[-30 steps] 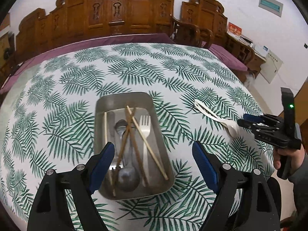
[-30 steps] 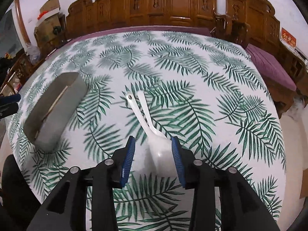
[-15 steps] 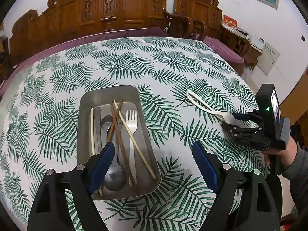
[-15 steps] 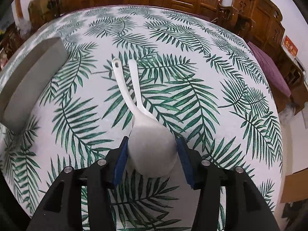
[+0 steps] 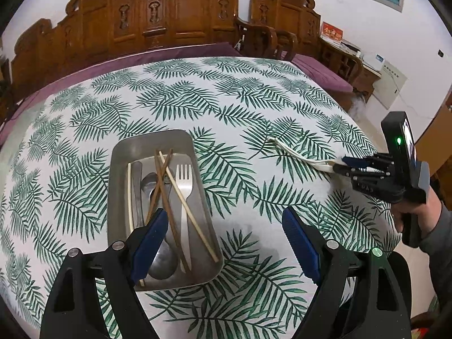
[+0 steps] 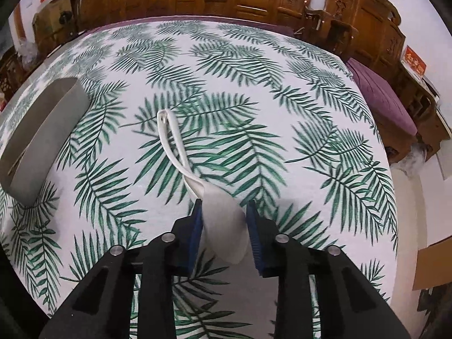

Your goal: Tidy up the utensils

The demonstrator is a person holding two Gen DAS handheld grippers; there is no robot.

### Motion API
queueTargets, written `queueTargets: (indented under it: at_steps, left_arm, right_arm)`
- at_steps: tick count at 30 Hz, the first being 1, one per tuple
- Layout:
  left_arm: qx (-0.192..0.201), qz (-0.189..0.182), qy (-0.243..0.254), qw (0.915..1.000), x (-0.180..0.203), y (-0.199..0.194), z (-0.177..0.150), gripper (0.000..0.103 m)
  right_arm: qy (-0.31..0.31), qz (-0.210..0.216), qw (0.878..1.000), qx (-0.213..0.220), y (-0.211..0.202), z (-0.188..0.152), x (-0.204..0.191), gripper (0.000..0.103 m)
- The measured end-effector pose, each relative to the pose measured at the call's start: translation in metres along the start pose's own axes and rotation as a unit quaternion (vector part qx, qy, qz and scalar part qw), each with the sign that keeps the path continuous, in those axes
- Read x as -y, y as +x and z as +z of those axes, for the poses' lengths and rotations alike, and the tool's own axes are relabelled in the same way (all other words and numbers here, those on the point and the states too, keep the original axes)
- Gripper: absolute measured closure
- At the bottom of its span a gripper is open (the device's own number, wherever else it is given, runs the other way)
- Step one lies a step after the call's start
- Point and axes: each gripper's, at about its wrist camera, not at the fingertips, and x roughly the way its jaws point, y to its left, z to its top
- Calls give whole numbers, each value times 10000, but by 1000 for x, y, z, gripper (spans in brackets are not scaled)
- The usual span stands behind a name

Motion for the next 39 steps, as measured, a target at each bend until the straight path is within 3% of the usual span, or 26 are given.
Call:
queueTargets:
  at_steps: [2,3,10,17,29,35,39]
  left_arm:
    - [-6,0,39,10000,4,0,1,24]
    - [-11,1,55,10000,6,1,1,24]
    - [-69,-18,159,9998,23,12,9,24]
    - [-176,-40,437,9989,57,41,27,24]
    - [-504,-203,678,9962,110,108,55,24]
    - [-712,-286,568,9954,121,141,66,39]
    - [-896,-344,426,9945,124,162,71,55]
  right_arm:
    - [62,35,10000,-50,1,1,6,96]
    - [78,73,9999,-80,2,1,8,97]
    - [321,525,9981,-54,-7,-7,19,97]
    - [736,598,9953,174,-24,-22,41,97]
    - [992,694,9925,192,-23,-46,65,97]
    - [1032,709,9919,219,-21,-48,71,97]
    - [1067,759,9911,239,-21,-48,72,97]
